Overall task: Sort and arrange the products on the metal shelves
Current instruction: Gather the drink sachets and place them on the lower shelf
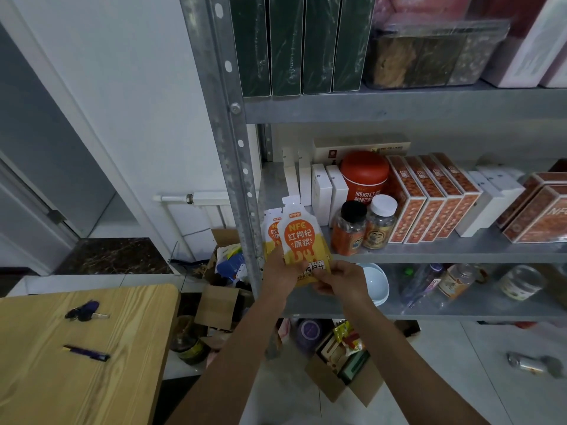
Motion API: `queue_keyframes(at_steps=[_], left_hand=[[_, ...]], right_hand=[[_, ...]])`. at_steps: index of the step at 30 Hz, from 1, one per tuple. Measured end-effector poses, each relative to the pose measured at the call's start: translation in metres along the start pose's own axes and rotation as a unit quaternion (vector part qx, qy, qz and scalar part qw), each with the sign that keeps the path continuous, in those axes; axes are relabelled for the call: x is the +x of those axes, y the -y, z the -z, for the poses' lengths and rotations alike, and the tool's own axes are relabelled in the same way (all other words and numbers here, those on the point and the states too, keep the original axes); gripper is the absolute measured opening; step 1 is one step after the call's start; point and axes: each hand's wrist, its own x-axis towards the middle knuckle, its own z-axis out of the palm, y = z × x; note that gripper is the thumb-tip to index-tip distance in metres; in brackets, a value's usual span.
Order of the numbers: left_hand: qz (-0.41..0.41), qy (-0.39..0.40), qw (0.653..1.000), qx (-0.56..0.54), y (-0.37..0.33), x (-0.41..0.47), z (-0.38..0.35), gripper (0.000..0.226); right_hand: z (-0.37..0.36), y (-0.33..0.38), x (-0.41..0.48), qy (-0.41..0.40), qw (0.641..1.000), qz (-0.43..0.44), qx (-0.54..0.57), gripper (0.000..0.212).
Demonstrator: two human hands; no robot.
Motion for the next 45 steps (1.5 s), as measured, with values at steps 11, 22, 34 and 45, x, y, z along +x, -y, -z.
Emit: queue_keyframes(at_steps=[11, 22, 34, 45], left_hand=[[-0.128, -0.049, 0.967, 0.213, 0.006, 0.034, 0.002, 0.077], [-0.102, -0.044, 0.855, 0.506, 0.016, 0.059, -0.009, 0.059], [-0.108, 0.082, 0.782, 0.609, 0.028, 0.074, -0.017, 0.063], [-0.210, 0.024, 0.892, 0.399, 0.008, 0.077, -0.005, 0.066]], right_hand=[[-0.006, -0.015, 0.042, -0.096, 0.979, -0.142, 0.111, 0.013], [-0.020, -0.013, 0.059, -0.032, 0.954, -0.201, 0.219, 0.015], [-0.016, -0.022, 0.056, -0.016, 0.959, -0.178, 0.221, 0.030], [0.035, -0.051, -0.010, -0.028, 0.979, -0.095, 0.178, 0.012]])
